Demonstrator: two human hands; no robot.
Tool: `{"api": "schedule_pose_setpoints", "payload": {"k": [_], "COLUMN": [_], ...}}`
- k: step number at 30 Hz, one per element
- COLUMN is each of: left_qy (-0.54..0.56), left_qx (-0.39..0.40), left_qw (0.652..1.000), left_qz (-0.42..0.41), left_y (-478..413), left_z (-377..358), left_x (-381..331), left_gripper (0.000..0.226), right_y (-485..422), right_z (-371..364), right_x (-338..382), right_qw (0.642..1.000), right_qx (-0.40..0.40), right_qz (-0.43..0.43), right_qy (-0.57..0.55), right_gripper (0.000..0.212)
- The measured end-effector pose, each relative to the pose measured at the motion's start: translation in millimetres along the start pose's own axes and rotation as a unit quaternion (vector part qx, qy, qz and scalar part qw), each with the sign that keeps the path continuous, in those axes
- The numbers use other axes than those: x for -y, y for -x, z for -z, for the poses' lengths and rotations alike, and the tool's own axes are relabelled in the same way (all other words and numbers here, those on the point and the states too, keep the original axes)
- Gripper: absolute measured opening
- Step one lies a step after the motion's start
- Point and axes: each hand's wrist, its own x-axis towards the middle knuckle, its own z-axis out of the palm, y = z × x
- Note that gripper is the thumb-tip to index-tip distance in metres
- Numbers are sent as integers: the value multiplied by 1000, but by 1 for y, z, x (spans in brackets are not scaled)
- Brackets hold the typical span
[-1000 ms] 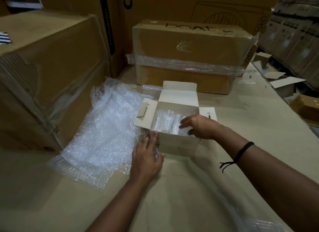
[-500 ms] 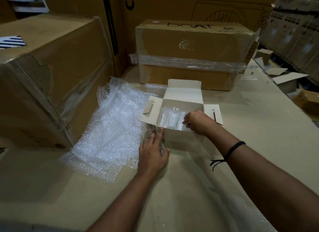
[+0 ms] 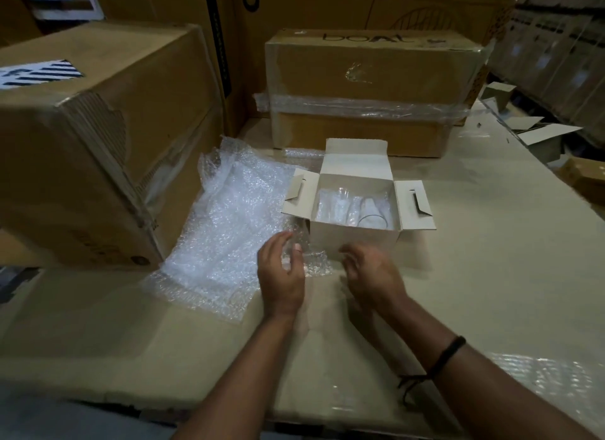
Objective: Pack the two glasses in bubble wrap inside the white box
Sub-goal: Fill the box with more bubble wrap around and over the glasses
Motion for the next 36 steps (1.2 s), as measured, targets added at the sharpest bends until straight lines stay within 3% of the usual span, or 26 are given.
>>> {"api": "schedule_pose_setpoints", "payload": {"k": [3, 5, 7, 8, 10, 15, 18, 20, 23, 25, 29, 36], "left_qy": [-181, -323, -392, -403, -395, -260, -185, -201, -291, -275, -259, -444], "left_qx": [34, 146, 256, 276, 256, 79, 51, 120, 252, 240, 144, 268], "left_qw": [983, 935, 884, 872, 882, 962, 981, 971, 921, 929, 955, 852], "left_qz": [-18, -5, 17, 20, 15, 18, 30, 37, 54, 64, 13, 79], "left_y": [-30, -54, -71, -77, -83, -88, -79, -72, -70, -74, -99, -158], "left_z": [25, 40, 51, 54, 61, 78, 88, 90, 89, 86, 67, 35], "left_x": [19, 34, 42, 43, 43, 39, 32, 34, 45, 47, 46, 67], "left_gripper": [30, 41, 38, 29, 12, 17, 18, 19, 25, 24, 18, 38], "right_y": [14, 20, 22, 23, 23, 22, 22, 22, 23, 24, 22, 21], "right_z": [-35, -47, -49, -48, -46, -48, -48, -48, -49, -50, -48, -49], "right_x": [-5, -6, -3, -1, 0, 1, 2, 2, 3, 5, 6, 3], "right_qw": [996, 993, 990, 988, 982, 980, 980, 980, 979, 979, 979, 981], "right_qx": [67, 59, 45, 46, 63, 64, 70, 73, 72, 71, 64, 56], "right_qz": [-22, -21, 2, 13, 19, 5, -6, -12, -12, -16, -20, -21], "right_qy": [51, 99, 133, 148, 174, 191, 186, 184, 191, 192, 192, 185], "right_gripper": [47, 57, 59, 58, 54, 51, 52, 54, 60, 61, 64, 58]}}
